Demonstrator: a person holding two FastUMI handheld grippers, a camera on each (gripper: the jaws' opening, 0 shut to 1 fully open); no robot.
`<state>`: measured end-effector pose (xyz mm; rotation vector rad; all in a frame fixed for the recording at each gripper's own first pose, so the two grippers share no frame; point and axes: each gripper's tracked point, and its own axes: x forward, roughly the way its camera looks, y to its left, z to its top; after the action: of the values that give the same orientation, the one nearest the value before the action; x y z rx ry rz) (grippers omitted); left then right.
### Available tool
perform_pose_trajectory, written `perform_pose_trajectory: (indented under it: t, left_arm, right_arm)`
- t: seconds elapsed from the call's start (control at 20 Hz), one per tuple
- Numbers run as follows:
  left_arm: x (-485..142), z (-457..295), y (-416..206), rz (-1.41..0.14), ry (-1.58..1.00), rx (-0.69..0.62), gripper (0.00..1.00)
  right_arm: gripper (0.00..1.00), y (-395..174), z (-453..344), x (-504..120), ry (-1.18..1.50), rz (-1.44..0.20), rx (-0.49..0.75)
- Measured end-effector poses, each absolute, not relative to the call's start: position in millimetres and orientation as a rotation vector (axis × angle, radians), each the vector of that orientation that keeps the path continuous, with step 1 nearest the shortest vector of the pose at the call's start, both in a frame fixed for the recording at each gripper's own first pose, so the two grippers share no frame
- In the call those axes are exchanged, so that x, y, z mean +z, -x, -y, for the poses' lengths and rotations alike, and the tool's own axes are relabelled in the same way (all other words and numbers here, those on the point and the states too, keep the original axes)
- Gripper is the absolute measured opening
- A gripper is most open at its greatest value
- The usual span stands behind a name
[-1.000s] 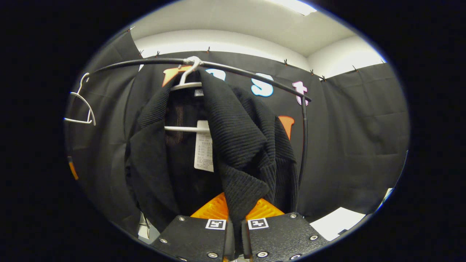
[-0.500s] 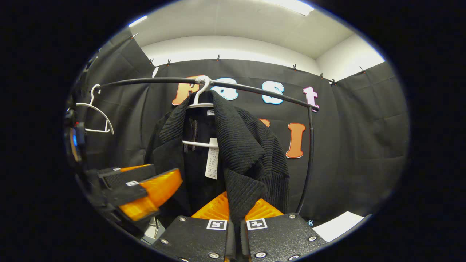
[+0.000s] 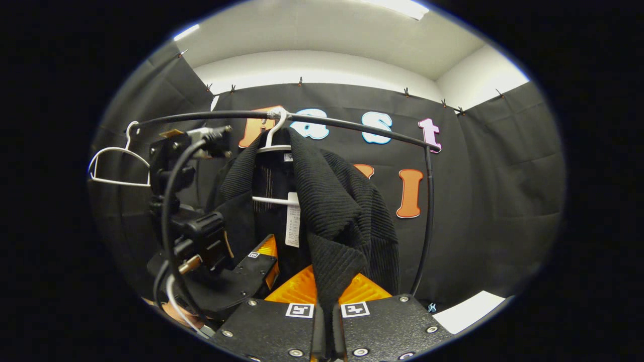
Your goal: Grasp the clothes on the hanger with both hands and then place them into the laundry hamper below.
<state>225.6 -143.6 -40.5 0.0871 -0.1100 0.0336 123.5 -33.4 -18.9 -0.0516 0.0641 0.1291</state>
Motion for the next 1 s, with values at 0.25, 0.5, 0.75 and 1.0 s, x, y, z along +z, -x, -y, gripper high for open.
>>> perform_pose_trajectory:
  t: [0.25,0.5,0.75,1.0]
  left_arm:
    - [-38,87,-232,0.134,-0.072,0.091,0.84]
    - [-18,61,-223,0.129,-0.055,0.025,0.26]
    - [14,47,-188,0.134,-0.035,-0.023,0.12]
    - [30,59,-170,0.130,-0.083,-0.116,0.13]
  right_arm:
    - [0.06,-122,36,-17,0.045,-0.058,0.124]
    - [0.06,-120,28,-17,0.046,-0.052,0.140]
    - [0.06,-109,29,1,0.020,0.022,0.130]
    - [0.06,-93,27,18,0.028,0.054,0.102]
